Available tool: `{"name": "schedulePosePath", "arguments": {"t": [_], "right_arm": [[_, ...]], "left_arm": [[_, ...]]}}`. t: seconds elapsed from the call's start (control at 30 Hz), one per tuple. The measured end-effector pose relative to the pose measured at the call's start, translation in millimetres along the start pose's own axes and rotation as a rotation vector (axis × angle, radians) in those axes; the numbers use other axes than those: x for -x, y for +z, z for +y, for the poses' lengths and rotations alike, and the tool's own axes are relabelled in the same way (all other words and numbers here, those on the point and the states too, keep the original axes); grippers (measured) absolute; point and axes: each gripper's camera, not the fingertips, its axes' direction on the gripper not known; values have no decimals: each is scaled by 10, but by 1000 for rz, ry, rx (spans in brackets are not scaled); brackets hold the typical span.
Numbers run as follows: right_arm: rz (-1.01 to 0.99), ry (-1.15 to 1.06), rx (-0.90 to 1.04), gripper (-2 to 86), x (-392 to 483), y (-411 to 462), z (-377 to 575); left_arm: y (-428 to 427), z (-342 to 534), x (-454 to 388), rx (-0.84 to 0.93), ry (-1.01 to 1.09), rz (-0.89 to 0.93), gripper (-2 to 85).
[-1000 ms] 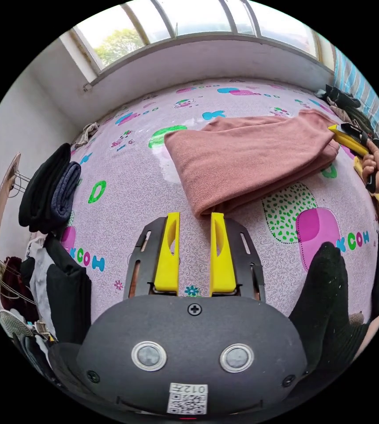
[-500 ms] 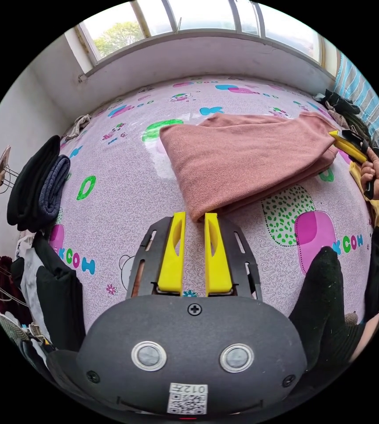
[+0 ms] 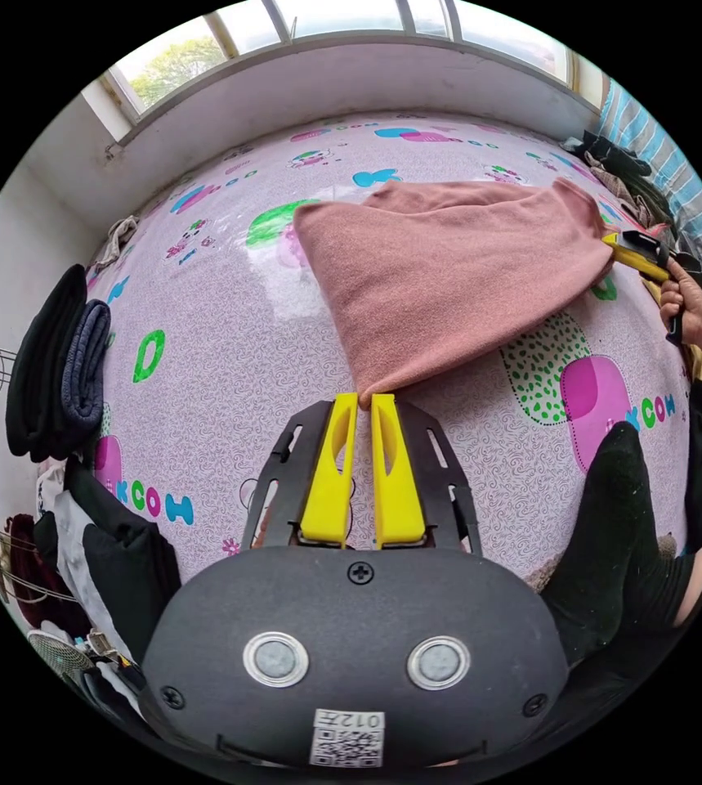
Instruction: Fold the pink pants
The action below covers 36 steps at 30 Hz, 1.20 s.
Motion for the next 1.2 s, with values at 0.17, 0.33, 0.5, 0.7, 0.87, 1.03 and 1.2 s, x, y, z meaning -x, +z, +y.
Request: {"name": "schedulePosePath", "arguments": {"t": [0.17,0.33,0.5,0.7,0.87,1.03,1.2], "right_arm": [[54,-53,-99,73,129,-232,226],[13,-31,-151,104,66,-393,266],[13,-109,-61,128,302,-174,199],[202,-405,66,122,963,237,169],[450,-442,187,45,1054,661,81],[310,-229,193,60,782,650,-60],[199,-138,39,132,622,288,-32]], "left_arm": [[0,18,41,-11,7,-7,10],[24,23,137,-18,1,2,11],[28,19,260,-18,-2,5,12],[30,21,419,-21,-3,0,12],[13,8,569,-13,-9,-9,12],[2,12,754,-15,-36,-6,13],[-10,9,1034,-15,-47,17,14]]}}
